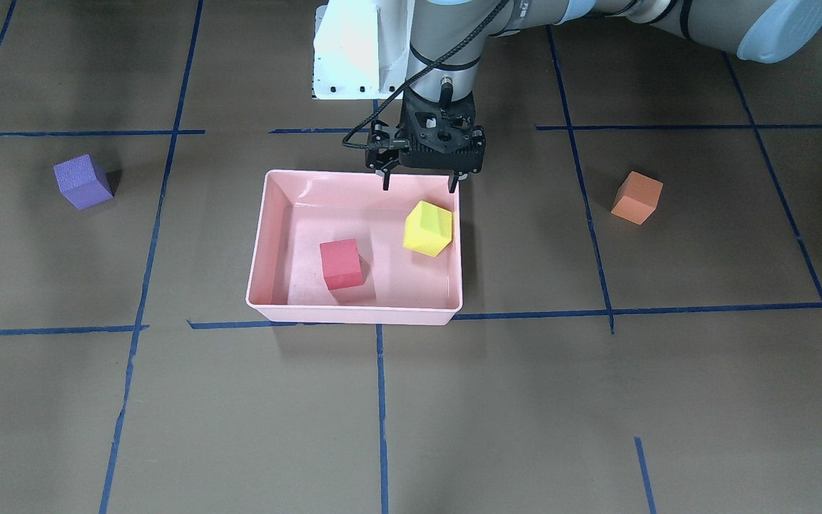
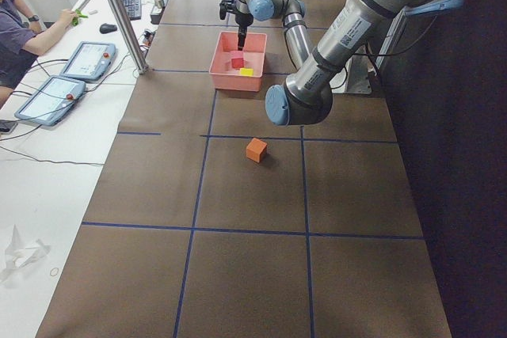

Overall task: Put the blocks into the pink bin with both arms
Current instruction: 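Withdraw the left gripper while the right gripper descends onto the purple cube, then grasp the purple cube with the right gripper and drop it into the bin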

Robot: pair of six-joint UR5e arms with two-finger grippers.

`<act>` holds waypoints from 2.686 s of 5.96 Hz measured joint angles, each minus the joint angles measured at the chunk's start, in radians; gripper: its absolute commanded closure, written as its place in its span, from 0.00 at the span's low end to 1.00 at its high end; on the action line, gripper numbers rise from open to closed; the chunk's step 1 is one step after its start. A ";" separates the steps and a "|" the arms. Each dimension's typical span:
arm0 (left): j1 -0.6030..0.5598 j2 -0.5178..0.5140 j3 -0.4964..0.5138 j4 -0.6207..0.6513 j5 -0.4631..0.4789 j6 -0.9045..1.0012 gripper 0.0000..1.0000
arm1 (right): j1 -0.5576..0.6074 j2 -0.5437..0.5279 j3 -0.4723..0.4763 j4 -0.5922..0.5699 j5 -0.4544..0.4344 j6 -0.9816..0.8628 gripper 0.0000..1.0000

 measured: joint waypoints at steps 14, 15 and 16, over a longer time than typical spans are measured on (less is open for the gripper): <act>-0.012 0.088 -0.082 -0.010 0.000 0.065 0.00 | -0.585 -0.332 -0.047 0.717 -0.292 0.595 0.75; -0.023 0.089 -0.087 -0.005 -0.002 0.085 0.00 | -0.566 -0.318 -0.016 0.701 -0.274 0.608 0.75; -0.042 0.122 -0.108 0.005 -0.014 0.154 0.00 | -0.535 -0.279 0.000 0.680 -0.249 0.657 0.75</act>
